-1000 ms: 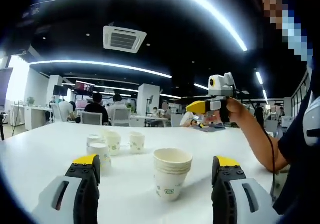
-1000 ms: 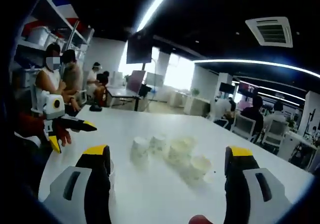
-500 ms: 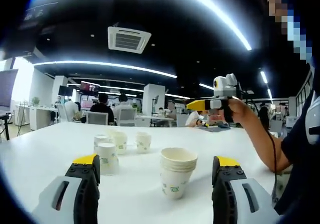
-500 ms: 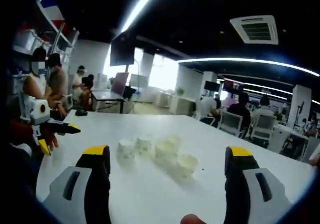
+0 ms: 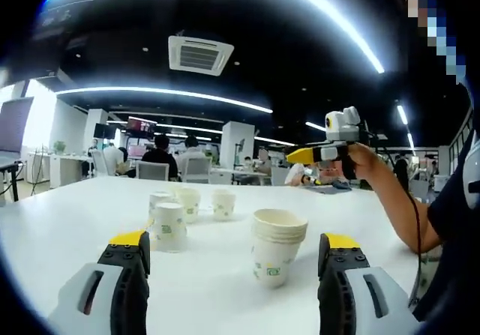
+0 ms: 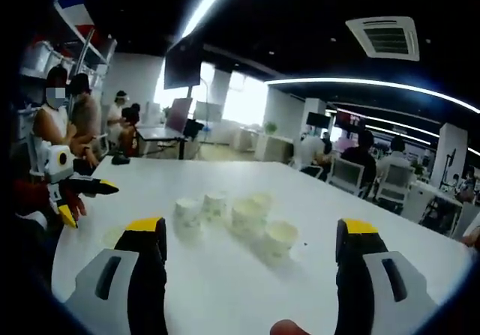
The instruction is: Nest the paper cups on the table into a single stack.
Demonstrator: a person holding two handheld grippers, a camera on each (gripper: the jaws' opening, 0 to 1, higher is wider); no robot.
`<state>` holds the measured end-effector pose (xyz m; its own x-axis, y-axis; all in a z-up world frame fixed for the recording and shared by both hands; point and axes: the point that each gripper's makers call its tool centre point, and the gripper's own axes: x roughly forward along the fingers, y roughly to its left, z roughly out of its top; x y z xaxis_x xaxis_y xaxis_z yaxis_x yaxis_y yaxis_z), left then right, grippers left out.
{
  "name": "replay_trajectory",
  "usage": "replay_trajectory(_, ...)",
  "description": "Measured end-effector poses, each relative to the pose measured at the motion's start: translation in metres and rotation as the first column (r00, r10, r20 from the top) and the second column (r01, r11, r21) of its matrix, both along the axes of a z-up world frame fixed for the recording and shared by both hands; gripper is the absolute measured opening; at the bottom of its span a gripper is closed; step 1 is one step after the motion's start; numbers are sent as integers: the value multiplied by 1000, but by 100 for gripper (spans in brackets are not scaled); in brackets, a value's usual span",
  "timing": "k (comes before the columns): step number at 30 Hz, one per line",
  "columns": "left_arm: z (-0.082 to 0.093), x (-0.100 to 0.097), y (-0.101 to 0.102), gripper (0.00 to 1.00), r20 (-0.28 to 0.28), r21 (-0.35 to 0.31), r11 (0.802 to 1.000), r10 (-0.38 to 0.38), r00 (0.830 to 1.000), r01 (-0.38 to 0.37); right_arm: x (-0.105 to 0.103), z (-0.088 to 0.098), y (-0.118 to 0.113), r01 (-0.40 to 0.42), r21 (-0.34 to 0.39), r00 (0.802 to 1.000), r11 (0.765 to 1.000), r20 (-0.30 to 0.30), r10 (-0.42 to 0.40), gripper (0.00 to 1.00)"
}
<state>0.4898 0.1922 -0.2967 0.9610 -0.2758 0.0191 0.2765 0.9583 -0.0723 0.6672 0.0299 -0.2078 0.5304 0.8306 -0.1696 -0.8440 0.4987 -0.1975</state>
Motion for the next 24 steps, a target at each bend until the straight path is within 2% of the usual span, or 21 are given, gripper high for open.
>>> replay_trajectory(10,-13,1,4,99,-10,-9,1000,23,1000,-23,5,-11,2,8,-17,1000,1000,-15,-8,95)
replay_trajectory(24,-20,0,3,98,-14,-26,999,21,1000,-21,18,-32,3,23,-28,998,999,-64,-24,90)
